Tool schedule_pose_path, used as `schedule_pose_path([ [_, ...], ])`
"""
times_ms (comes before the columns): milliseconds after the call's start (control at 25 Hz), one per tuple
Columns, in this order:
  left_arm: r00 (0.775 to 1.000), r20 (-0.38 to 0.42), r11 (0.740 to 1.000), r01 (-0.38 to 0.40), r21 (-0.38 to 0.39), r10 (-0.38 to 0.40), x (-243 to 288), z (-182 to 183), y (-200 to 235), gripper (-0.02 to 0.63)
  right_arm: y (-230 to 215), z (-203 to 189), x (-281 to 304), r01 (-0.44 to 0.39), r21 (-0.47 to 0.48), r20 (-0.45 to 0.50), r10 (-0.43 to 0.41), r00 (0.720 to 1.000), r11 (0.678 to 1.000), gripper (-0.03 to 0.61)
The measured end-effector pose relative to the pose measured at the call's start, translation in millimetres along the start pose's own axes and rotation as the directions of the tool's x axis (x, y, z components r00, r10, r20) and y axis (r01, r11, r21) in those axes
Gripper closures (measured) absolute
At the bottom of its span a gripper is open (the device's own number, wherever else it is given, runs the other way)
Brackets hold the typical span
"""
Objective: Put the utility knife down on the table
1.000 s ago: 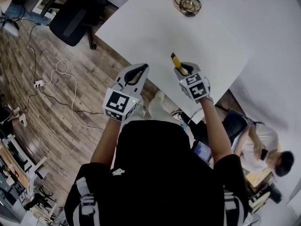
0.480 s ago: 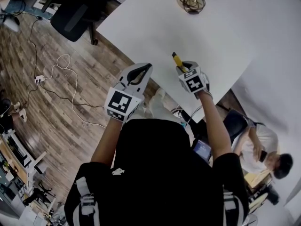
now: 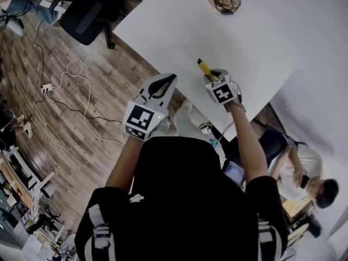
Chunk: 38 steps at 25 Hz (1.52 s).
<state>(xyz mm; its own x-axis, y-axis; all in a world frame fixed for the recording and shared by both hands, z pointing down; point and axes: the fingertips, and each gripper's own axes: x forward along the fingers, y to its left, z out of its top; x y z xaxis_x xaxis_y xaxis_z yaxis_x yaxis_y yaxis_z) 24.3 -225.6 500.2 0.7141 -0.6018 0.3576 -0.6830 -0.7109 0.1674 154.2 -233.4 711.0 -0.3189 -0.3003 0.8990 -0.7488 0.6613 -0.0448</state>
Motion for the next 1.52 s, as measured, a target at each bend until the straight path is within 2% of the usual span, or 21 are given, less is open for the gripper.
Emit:
schedule_pose_path([
  [360,1.000,0.002,1.000,0.000,-0.023,0.000,0.9,-3.0,1.0,0.592,-0.2,-6.3,9.4,0.000,-0.003,-0.029,0.000,1.000,1.000,0.443],
  [560,1.000,0.006,1.000,-0.011,0.000,0.011,1.1,1.6,1.7,0.592,1.7,-11.2,13.1,-0.008,-0.001,-0.058,0.008,0.998,1.000,0.442],
  [1520,1.000,-0.003,1.000,0.000,-0.020,0.000,3.8,-5.0,6.8,0.592,-0.9,-19.7,20.8,-0.010,0.067,-0.106,0.017,0.994,0.998,0.437],
])
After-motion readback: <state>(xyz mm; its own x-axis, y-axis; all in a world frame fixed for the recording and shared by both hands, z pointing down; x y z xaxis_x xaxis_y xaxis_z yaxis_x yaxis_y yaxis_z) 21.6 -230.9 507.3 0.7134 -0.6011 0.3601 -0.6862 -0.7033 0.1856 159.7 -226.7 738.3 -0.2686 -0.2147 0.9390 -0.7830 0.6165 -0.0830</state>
